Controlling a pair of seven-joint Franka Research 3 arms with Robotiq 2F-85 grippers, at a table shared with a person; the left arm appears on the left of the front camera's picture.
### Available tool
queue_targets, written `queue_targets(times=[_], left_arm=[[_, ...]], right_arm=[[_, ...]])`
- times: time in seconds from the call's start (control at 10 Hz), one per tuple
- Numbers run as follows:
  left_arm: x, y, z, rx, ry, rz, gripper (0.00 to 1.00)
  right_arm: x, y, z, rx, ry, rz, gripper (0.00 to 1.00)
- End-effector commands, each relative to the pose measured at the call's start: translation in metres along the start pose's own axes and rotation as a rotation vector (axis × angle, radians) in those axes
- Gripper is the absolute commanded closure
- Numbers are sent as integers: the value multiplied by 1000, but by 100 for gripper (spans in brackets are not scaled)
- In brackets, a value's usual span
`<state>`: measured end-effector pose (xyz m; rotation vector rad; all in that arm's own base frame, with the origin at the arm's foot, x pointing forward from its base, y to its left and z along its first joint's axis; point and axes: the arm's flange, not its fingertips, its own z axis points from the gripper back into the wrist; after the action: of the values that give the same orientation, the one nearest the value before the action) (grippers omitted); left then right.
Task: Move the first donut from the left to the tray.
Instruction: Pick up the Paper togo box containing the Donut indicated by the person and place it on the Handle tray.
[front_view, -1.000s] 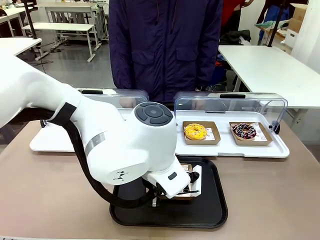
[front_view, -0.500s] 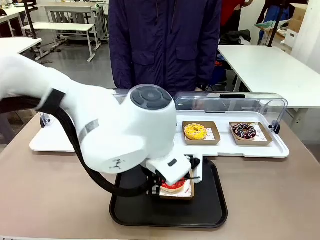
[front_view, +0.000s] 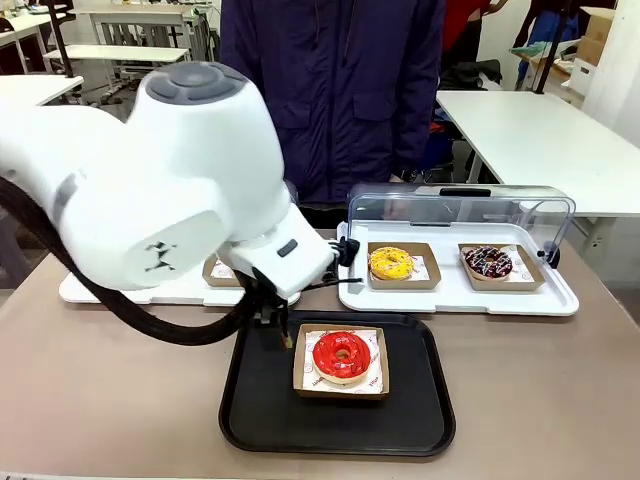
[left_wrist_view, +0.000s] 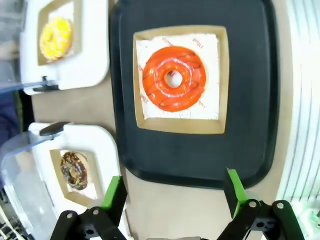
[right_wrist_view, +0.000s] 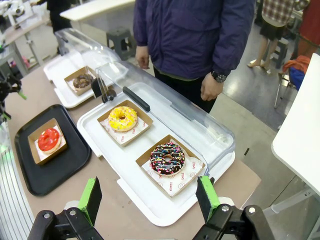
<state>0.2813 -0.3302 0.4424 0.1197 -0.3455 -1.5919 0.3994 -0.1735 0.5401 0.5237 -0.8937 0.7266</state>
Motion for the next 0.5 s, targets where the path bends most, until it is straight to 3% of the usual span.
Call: queue_targets(times=[0.0,0.4], left_arm=[[10,-3,-6,9,10,1,0],[10,-3,-6,9,10,1,0]], right_arm=[[0,0,-3,-1,-37,22,0],[0,0,-3,-1,-37,22,0]])
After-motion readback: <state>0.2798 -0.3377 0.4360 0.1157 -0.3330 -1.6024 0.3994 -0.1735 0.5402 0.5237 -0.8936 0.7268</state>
